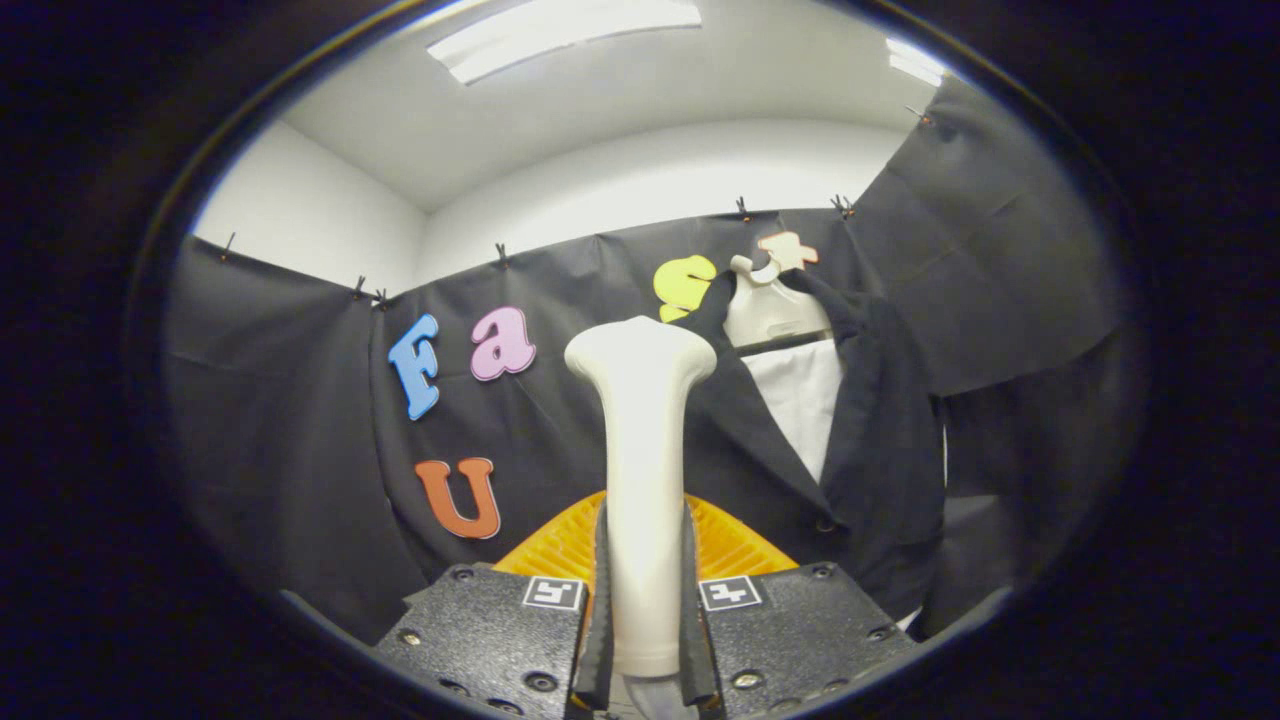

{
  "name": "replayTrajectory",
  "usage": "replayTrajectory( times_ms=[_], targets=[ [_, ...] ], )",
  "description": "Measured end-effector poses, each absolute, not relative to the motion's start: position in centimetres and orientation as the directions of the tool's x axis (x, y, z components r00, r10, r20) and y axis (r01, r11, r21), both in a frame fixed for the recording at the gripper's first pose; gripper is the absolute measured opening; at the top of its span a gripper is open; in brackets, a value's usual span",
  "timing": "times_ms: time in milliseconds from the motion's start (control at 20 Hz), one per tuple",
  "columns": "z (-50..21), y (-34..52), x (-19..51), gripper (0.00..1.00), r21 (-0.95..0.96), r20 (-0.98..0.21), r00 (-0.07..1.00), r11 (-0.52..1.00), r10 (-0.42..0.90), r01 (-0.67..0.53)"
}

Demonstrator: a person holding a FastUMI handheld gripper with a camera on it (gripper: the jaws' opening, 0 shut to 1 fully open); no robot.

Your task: Iron the clothes twice with a garment steamer, once on the left side and once on the right side.

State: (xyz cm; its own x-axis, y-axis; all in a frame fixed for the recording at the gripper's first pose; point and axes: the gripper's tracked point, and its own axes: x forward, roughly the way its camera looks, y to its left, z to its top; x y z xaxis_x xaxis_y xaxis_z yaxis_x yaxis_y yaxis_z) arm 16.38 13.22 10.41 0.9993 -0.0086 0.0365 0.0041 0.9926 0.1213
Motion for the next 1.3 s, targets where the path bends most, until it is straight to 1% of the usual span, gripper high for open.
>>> replayTrajectory(
  times_ms=[200,350,450,1300],
  targets=[
    [9.3,12.1,17.2,0.29,0.065,0.009,0.997,0.995,-0.078,0.077],
    [7.8,10.8,17.8,0.29,0.067,-0.028,0.996,0.994,-0.083,0.085],
    [7.3,8.2,17.8,0.29,0.059,-0.042,0.995,0.993,-0.096,0.098],
    [-3.8,4.1,15.1,0.29,0.058,-0.237,0.967,0.993,-0.089,0.106]
  ],
)
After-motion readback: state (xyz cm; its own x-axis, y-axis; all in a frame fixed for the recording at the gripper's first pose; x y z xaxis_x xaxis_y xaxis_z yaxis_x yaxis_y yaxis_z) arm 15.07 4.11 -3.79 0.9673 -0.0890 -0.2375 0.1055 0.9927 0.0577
